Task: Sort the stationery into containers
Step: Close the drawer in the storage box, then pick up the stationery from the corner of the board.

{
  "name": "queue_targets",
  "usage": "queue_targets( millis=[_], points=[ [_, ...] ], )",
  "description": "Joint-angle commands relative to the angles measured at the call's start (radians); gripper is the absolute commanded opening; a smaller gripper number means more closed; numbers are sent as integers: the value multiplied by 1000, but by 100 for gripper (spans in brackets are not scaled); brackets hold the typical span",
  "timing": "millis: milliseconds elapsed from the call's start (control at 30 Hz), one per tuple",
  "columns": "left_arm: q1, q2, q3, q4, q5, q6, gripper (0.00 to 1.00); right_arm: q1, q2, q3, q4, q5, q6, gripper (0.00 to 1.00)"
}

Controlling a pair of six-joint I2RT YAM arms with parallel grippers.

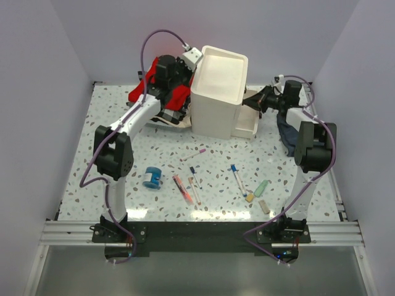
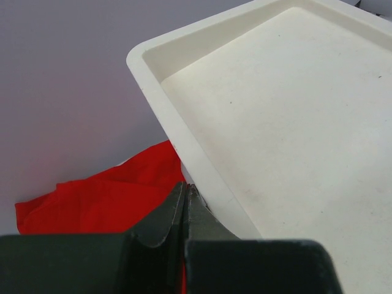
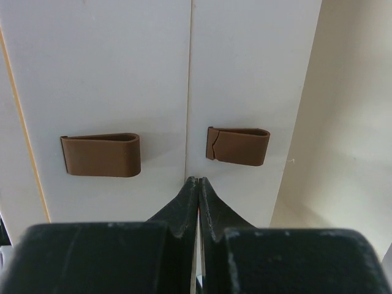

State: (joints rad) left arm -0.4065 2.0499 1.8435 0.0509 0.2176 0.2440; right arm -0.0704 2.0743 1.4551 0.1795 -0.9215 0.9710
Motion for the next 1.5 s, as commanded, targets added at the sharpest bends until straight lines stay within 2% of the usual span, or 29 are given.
queue_targets(
  millis=[0,67,100,133,167,200,233,267,300,333,367,400,467,533,567,633,733,800,867,900,933,1000,1033,1100,1200,1467],
  points=[
    [-32,-40,-16,41,8,-17,0,26,-10,39,2,-10,0,2],
    [-32,-63,-23,40,-76,-9,0,0,-46,27,-18,-16,-24,3],
    [-25,-79,-35,40,-102,-2,6,-15,-66,22,-61,-17,-38,5],
    [-19,-98,-47,46,-125,20,15,-52,-85,13,-90,-20,-84,9],
    [-9,-144,-81,56,-182,29,27,-71,-129,14,-132,-20,-127,22],
    [10,-169,-95,81,-208,38,50,-89,-152,30,-255,-8,-181,27],
    [20,-192,-107,86,-225,69,59,-115,-173,37,-323,2,-306,29],
    [34,-241,-122,96,-295,81,73,-124,-221,45,-389,13,-375,32],
    [41,-269,-144,119,-328,84,79,-127,-241,59,-517,53,-443,34],
    [50,-301,-170,148,-345,90,85,-126,-265,68,-594,82,-597,37],
    [61,-360,-222,194,-356,103,89,-123,-307,71,-659,99,-661,45],
    [63,-388,-243,208,-365,115,92,-115,-333,48,-731,119,-707,48],
    [63,-466,-300,208,-377,138,95,-85,-379,15,-787,163,-822,53],
    [63,-517,-346,195,-386,144,96,-27,-440,-35,-886,219,-940,54],
    [63,-575,-410,193,-405,144,96,0,-460,-54,-919,245,-965,60],
    [63,-641,-489,190,-411,164,97,62,-532,-123,-974,295,-1051,60],
    [66,-792,-642,149,-396,146,98,113,-658,-214,-1006,361,-1077,60],
    [69,-913,-772,150,-383,129,98,121,-713,-228,-1110,397,-1159,60],
    [83,-1017,-872,150,-368,95,98,121,-773,-217,-1216,430,-1375,58],
    [87,-1049,-903,152,-354,89,98,121,-795,-210,-1335,437,-1466,57],
    [90,-1109,-934,161,-344,92,98,121,-837,-213,-1398,440,-1684,56],
    [97,-1152,-1006,187,-325,101,98,121,-890,-264,-1507,487,-1887,56],
    [103,-1172,-1014,184,-325,95,98,121,-922,-291,-1517,509,-2039,57],
    [123,-1180,-1018,172,-320,83,98,124,-1002,-364,-1520,562,-2242,57],
    [133,-1176,-1011,170,-322,78,98,124,-1045,-445,-1490,590,-2421,57],
    [143,-1175,-1020,150,-299,55,98,195,-1017,-542,-1347,656,-2548,51]
  ],
)
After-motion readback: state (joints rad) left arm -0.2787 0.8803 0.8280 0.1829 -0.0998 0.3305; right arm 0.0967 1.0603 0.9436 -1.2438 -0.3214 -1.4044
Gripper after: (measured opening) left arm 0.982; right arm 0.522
